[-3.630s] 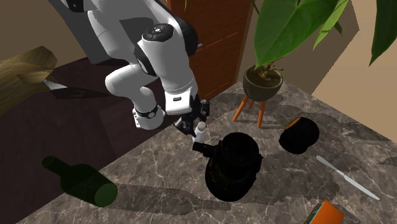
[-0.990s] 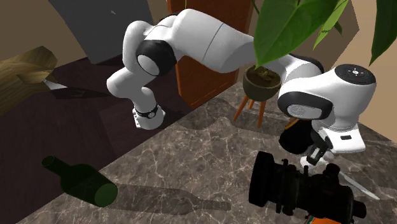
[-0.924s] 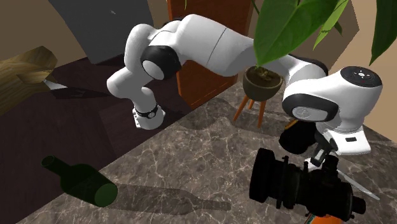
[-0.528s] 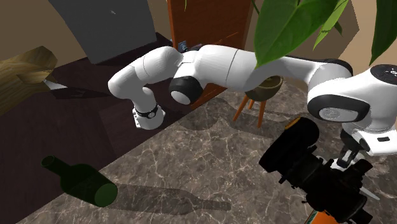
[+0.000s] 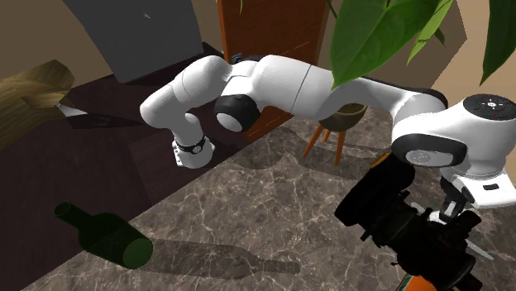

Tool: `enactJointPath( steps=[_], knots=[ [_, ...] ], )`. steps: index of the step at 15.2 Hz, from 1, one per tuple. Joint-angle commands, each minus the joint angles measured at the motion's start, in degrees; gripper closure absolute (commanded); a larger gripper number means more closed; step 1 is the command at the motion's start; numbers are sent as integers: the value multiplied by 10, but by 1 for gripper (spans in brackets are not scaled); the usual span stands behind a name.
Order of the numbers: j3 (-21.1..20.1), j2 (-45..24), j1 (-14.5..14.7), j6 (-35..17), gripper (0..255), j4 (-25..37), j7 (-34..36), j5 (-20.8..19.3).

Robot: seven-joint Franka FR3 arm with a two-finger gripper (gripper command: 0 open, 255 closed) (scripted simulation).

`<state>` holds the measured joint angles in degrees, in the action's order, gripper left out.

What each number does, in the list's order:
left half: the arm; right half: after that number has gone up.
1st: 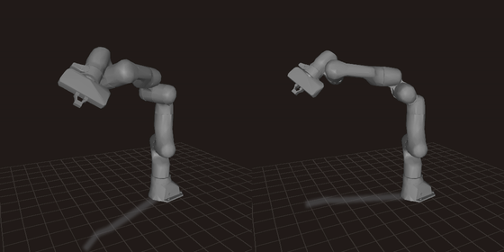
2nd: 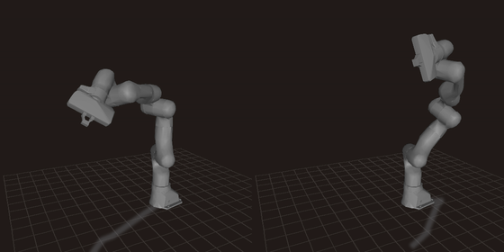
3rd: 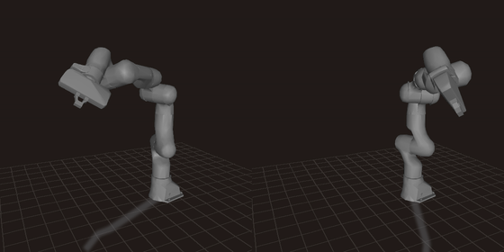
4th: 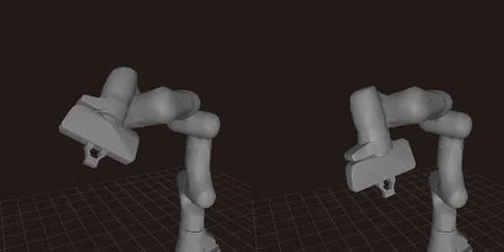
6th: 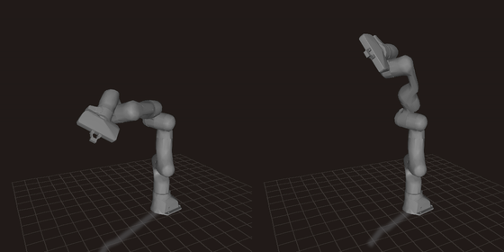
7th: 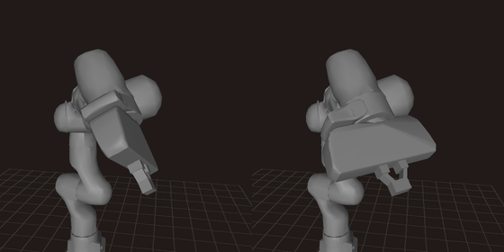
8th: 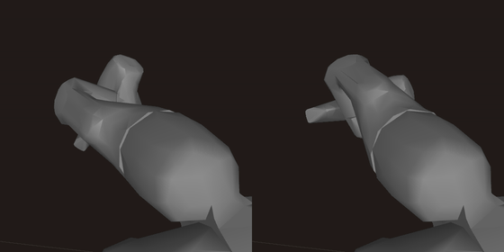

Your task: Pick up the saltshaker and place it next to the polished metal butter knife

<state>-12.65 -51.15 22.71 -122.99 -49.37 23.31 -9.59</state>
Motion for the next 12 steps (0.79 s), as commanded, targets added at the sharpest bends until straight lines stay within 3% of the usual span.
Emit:
enactJointPath(
  steps=[1,9,10,12],
  knots=[
    [6,-48,4,37,255,8,4,0],
    [7,-49,4,29,255,2,4,1],
    [6,-24,-4,7,0,-46,5,2],
    [8,-96,8,74,0,95,-10,3]
  ],
)
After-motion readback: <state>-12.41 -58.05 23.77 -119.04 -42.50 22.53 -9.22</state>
